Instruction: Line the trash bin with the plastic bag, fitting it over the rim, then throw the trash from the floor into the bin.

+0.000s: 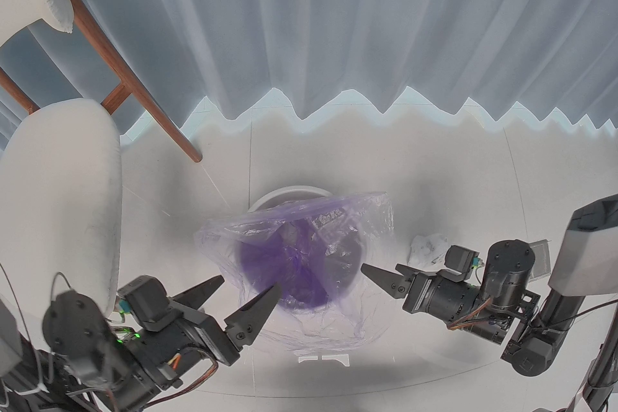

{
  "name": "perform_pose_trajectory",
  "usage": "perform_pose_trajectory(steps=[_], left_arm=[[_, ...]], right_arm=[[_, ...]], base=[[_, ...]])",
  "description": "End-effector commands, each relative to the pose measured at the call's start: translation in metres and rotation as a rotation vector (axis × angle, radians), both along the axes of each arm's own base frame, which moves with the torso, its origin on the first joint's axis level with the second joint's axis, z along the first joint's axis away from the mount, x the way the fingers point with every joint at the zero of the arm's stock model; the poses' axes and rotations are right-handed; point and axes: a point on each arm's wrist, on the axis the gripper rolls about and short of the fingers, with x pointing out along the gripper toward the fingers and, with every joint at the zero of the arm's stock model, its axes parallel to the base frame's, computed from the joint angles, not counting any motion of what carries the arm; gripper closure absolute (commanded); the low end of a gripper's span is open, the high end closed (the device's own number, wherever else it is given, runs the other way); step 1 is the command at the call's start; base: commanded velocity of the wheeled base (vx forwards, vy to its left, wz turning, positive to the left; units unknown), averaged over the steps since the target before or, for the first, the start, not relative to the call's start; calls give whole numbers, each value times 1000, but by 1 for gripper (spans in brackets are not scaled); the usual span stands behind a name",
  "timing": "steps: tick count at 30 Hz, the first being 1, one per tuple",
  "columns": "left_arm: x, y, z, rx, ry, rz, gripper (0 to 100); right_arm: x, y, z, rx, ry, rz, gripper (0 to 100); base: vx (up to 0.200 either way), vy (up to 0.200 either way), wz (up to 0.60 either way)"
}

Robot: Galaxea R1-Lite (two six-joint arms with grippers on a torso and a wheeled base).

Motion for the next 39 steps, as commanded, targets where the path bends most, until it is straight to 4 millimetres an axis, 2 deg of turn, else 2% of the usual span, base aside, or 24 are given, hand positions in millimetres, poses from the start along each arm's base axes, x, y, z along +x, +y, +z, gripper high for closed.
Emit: perform_pose_trajectory(steps=[1, 3, 6, 8, 10, 13, 14, 17, 21, 25, 28, 33, 39], left_arm=[[-37, 19, 77, -203, -315, -266, 0], [-41, 25, 70, -168, -268, -281, 0], [-47, 35, 40, -13, -103, -277, 0], [-39, 36, 49, -5, -90, -245, 0], [-20, 31, 80, -56, -141, -189, 0], [-2, 26, 115, -94, -160, -201, 0], [-1, 26, 118, -83, -145, -219, 0], [-1, 25, 110, -21, -59, -281, 0], [-1, 26, 107, -8, -36, -256, 0], [8, 37, 107, -4, -44, -178, 0], [10, 41, 108, 6, -57, -154, 0], [18, 48, 105, 42, -55, -100, 0], [19, 51, 105, 64, -69, -92, 0]], right_arm=[[-32, -15, 72, 144, 18, 51, 0], [-33, -16, 76, 123, 73, 48, 0], [-32, -15, 88, 169, 107, 40, 0], [-30, -8, 99, 230, 119, 73, 0], [-27, 4, 103, 254, 146, 124, 0], [-18, 23, 92, 215, 203, 145, 0], [-16, 28, 90, 209, 213, 150, 0], [-8, 42, 70, 164, 270, 155, 0], [10, 58, 35, 106, 336, 141, 0], [28, 65, 0, 43, 389, 110, 0], [40, 68, -12, 5, 366, 73, 0], [58, 64, -3, -29, 278, 16, 0], [62, 56, 32, -81, 193, -30, 0]], base=[[0, 0, 0], [0, 0, 0], [0, 0, 0], [0, 0, 0], [0, 0, 0], [0, 0, 0], [0, 0, 0], [0, 0, 0], [0, 0, 0], [0, 0, 0], [0, 0, 0], [0, 0, 0], [0, 0, 0]])
